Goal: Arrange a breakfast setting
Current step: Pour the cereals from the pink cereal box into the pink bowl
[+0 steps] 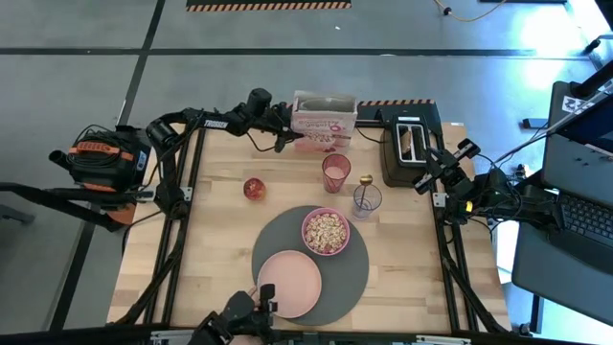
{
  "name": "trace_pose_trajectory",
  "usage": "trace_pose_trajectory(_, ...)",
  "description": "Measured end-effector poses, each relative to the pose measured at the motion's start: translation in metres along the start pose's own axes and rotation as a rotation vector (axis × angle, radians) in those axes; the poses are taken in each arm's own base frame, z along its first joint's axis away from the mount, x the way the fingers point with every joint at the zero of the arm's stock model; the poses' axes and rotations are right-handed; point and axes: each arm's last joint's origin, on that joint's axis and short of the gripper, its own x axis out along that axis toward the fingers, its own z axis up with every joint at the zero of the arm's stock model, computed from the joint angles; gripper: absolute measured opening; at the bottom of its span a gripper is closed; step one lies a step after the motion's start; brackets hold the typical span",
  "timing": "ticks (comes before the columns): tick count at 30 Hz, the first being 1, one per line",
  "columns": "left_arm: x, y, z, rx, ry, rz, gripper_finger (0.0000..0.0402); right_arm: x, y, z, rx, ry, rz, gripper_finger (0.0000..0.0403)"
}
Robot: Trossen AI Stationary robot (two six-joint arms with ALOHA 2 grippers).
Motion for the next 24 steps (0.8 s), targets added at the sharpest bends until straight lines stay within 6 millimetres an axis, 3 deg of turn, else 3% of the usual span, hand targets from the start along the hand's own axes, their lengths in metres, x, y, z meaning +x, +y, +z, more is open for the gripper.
trace_pose_trajectory(11,0.001,-0.002,0.0,-0.062,0.041,0.065,0.0262,0.0,0.0,0.0,0.0,0.001,0.001,0.0)
trace_pose_trajectory(17,0.001,-0.011,0.012,-0.042,0.045,0.072,0.0313,0.0,0.0,0.0,-0.001,0.003,0.001,0.0)
trace_pose_trajectory(24,-0.011,-0.019,0.028,-0.036,0.051,0.057,0.033,0.0,0.001,0.0,-0.001,0.006,0.005,0.0)
